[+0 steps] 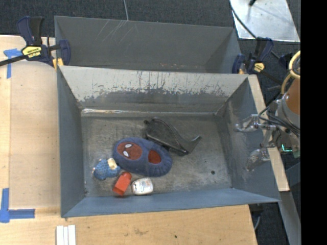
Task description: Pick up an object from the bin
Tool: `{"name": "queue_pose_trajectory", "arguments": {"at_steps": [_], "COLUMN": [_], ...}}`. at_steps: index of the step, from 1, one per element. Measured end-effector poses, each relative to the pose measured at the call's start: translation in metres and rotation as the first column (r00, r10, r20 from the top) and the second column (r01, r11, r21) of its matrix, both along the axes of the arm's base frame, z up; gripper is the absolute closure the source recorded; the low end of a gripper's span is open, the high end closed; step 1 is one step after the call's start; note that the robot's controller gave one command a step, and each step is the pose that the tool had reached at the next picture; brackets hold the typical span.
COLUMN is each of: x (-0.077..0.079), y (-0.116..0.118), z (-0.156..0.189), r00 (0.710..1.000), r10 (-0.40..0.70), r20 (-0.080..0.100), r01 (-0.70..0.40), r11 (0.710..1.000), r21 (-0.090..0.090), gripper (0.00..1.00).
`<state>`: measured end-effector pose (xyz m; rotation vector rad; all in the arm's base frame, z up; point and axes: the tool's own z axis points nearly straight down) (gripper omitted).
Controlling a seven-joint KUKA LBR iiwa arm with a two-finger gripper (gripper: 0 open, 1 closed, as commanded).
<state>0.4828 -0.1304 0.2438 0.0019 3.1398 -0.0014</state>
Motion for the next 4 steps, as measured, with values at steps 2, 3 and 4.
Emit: {"name": "queue_pose_trajectory", "arguments": {"at_steps": [2,3,4], "x": [0.095,0.096,0.102], "y": [0.118,0.117,0.092], "z": [-0.150,-0.149,0.041], "r00": [0.944,0.945,0.843], "r10": [0.329,0.328,0.537], "r20": [0.008,0.013,0.001], "r01": [-0.329,-0.327,-0.537], "r11": [0.944,0.945,0.843], "r21": [-0.006,-0.008,-0.003], "gripper": [0.00,1.00,1.00]}}
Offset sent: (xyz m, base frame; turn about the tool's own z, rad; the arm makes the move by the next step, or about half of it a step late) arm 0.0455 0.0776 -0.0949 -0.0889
